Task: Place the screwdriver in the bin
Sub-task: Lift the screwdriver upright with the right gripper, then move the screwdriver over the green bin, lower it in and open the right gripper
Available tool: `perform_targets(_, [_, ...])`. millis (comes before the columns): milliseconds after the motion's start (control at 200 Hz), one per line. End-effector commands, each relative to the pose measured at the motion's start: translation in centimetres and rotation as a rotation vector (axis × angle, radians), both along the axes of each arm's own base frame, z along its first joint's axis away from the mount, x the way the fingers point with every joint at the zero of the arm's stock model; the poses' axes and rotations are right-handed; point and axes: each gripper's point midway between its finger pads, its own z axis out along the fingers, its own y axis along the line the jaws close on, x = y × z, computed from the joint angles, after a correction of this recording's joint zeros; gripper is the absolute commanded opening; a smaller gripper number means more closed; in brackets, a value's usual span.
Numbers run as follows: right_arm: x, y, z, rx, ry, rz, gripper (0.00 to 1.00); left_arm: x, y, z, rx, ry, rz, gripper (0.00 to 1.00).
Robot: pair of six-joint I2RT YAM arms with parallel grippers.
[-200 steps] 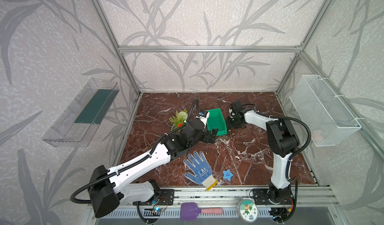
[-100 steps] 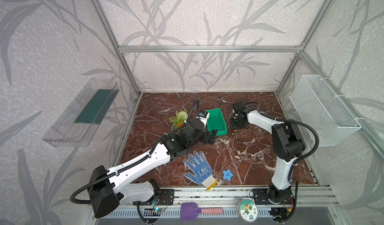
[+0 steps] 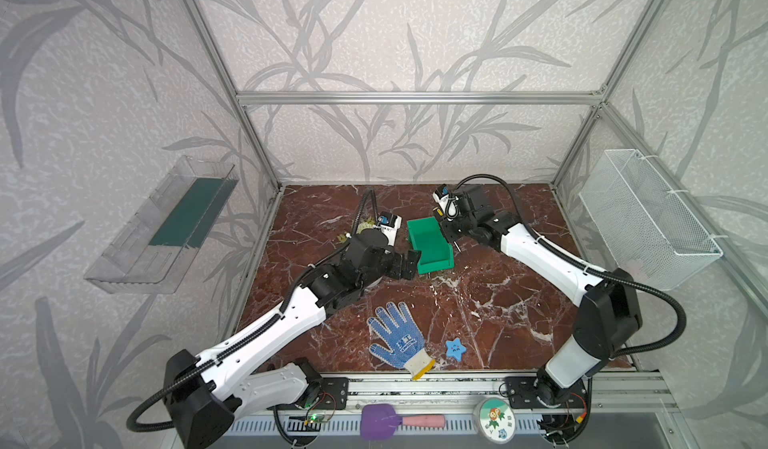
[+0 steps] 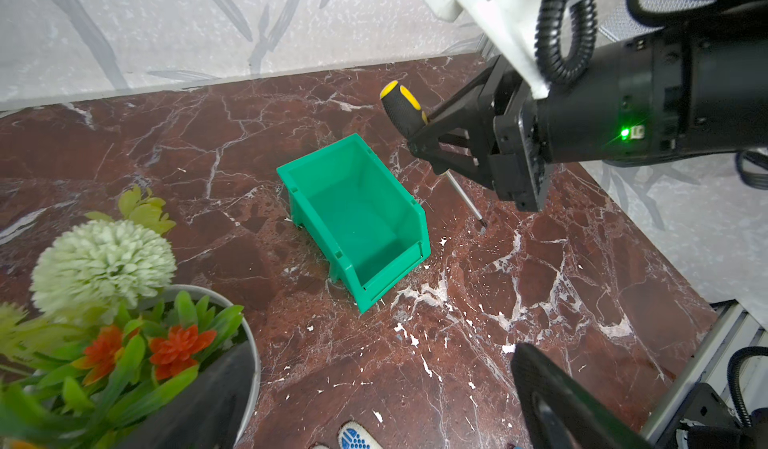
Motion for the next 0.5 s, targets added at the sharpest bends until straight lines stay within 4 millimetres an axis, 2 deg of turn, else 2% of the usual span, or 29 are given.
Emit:
perform_targets(0, [1.0, 2.6, -0.7, -0.060, -0.056, 0.142, 0.08, -0.8, 1.1, -0.6, -0.022, 0.037, 0.004, 0.99])
perform_targets(150, [1.6, 4.3, -3.2, -0.101, -0.034, 0.212, 0.08, -1.1, 2.5, -0.3, -0.032, 0.035, 0.027, 0.99])
perform_targets(285, [2.0, 5.7, -5.4, -0.094, 0.005, 0.262, 0.08, -1.1, 2.8, -0.1, -0.039, 0.029, 0.034, 0.99])
perform_targets(495, [3.3, 6.3, -8.2, -0.130, 0.043, 0.265, 0.09, -1.0, 2.7, -0.9, -0.033, 0.045, 0.032, 0.99])
